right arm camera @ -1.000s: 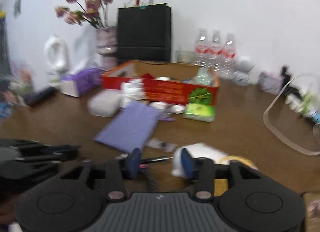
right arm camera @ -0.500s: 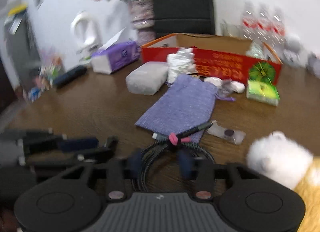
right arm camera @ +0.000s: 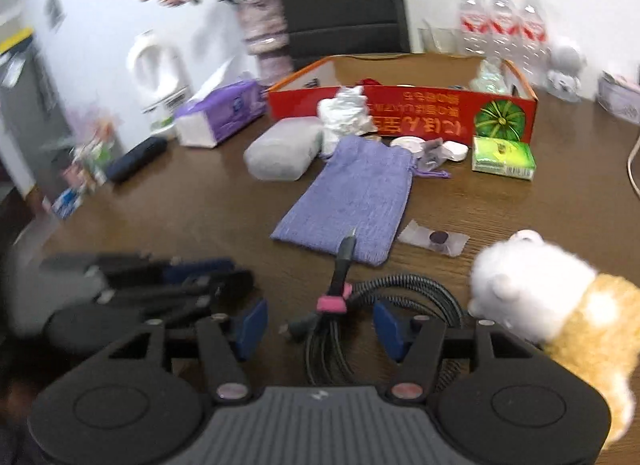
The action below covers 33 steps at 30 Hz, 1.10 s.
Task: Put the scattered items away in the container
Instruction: 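Grasp the black braided cable beside the plush toy with the right tool, then carry the cable with the right tool while the left tool carries the clip into the box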
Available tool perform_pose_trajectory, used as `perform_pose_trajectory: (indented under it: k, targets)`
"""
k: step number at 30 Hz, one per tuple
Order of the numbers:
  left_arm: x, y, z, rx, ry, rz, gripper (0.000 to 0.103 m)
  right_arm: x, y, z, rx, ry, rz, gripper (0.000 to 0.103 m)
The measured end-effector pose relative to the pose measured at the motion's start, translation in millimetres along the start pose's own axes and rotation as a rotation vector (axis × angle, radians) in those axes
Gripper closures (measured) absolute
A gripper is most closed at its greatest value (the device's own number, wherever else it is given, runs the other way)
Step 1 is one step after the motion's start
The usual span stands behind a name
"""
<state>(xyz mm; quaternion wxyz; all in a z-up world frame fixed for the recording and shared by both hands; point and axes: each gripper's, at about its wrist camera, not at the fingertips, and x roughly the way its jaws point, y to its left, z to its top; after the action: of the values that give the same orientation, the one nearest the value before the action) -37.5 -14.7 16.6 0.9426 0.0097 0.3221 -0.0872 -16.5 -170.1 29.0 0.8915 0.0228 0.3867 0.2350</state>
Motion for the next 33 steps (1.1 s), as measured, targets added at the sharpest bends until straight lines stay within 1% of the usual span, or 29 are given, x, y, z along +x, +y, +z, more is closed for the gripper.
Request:
perform_pose_trajectory:
  k: [2,3,5,6,8,9,10,11,12,13,16,18,19,20,21,22,24,25,26,27,28,29,30,32,33]
  targets:
    - [-6.7,-0.1,-3.1,0.034,-0.036,0.013,0.088,9.4,1.3,1.0,-0.008,-0.009,-0.003,0.048]
    - [-11.3,0.4,-3.8,0.046,-0.047,0.02,0.086,11.4,4.8,0.8,-0.038,-0.008,-0.012,0.054]
    - [-17.5,3.3,-4.4,0.038,-0.048,0.023,0.061,6.8,13.2,-1.9,-0.112,-0.031,-0.017,0.056]
    - [-17.6,4.9,-4.3,0.029,-0.036,0.022,0.06,3.9,16.9,-3.6,-0.144,-0.038,-0.028,0.058]
    - [-11.8,7.4,-3.5,0.009,0.003,0.016,0.062,2.2,20.0,-5.2,-0.17,-0.034,-0.059,0.058]
    - [-8.5,8.2,-2.9,0.0,0.017,0.017,0.063,4.0,18.3,-4.5,-0.155,-0.029,-0.064,0.058]
    - [-6.7,7.3,-1.7,-0.002,0.024,0.026,0.067,7.4,15.1,-2.4,-0.117,-0.022,-0.067,0.057]
    - [-5.8,5.7,-0.2,0.005,0.03,0.036,0.08,10.5,12.4,-0.6,-0.089,-0.019,-0.061,0.057]
    - [-5.0,5.3,0.6,0.007,0.034,0.044,0.088,13.8,11.7,0.7,-0.087,-0.018,-0.048,0.058]
    - [-4.7,6.2,1.1,-0.001,0.04,0.05,0.089,16.8,13.2,1.0,-0.114,-0.006,-0.039,0.065]
    - [-8.0,8.9,-0.4,-0.001,0.048,0.057,0.09,12.4,18.3,-3.5,-0.237,0.049,-0.018,0.066]
    - [-10.3,9.4,-2.5,0.006,0.046,0.075,0.088,3.5,17.5,-5.3,-0.285,0.095,-0.024,0.066]
    - [-11.0,8.5,-3.2,0.017,0.046,0.082,0.084,-0.6,16.5,-5.7,-0.284,0.101,-0.032,0.065]
    - [-12.1,7.3,-3.6,0.028,0.046,0.094,0.077,-4.0,15.4,-6.2,-0.271,0.094,-0.044,0.062]
    - [-13.4,6.5,-3.9,0.032,0.048,0.106,0.075,-6.5,14.7,-6.6,-0.252,0.085,-0.053,0.051]
    - [-14.4,6.3,-4.2,0.03,0.053,0.112,0.075,-7.9,14.1,-6.9,-0.232,0.076,-0.053,0.045]
    - [-15.5,7.3,-4.7,0.023,0.062,0.109,0.076,-5.2,13.3,-6.4,-0.169,0.064,-0.061,0.045]
    - [-16.0,7.2,-4.5,0.024,0.067,0.108,0.078,-2.3,13.1,-6.4,-0.136,0.059,-0.072,0.046]
    - [-16.4,6.7,-4.2,0.026,0.071,0.102,0.089,1.1,13.2,-6.5,-0.111,0.055,-0.085,0.047]
    - [-16.6,6.2,-4.1,0.023,0.071,0.096,0.088,4.1,14.6,-7.7,-0.105,0.043,-0.112,0.053]
    - [-16.6,5.6,-4.4,0.017,0.068,0.097,0.088,6.4,18.0,-9.5,-0.126,0.022,-0.163,0.073]
    - [-16.8,5.0,-5.3,0.011,0.06,0.101,0.089,7.5,21.8,-11.6,-0.152,-0.004,-0.201,0.078]
    - [-17.6,4.4,-6.6,0.002,0.048,0.103,0.089,7.8,25.0,-14.4,-0.18,-0.025,-0.217,0.083]
    - [-23.1,2.5,-8.7,-0.014,0.005,0.097,0.089,7.7,32.0,-20.7,-0.23,-0.054,-0.241,0.084]
    - [-28.6,0.8,-8.7,-0.015,-0.03,0.097,0.089,6.0,33.5,-23.8,-0.242,-0.068,-0.236,0.084]
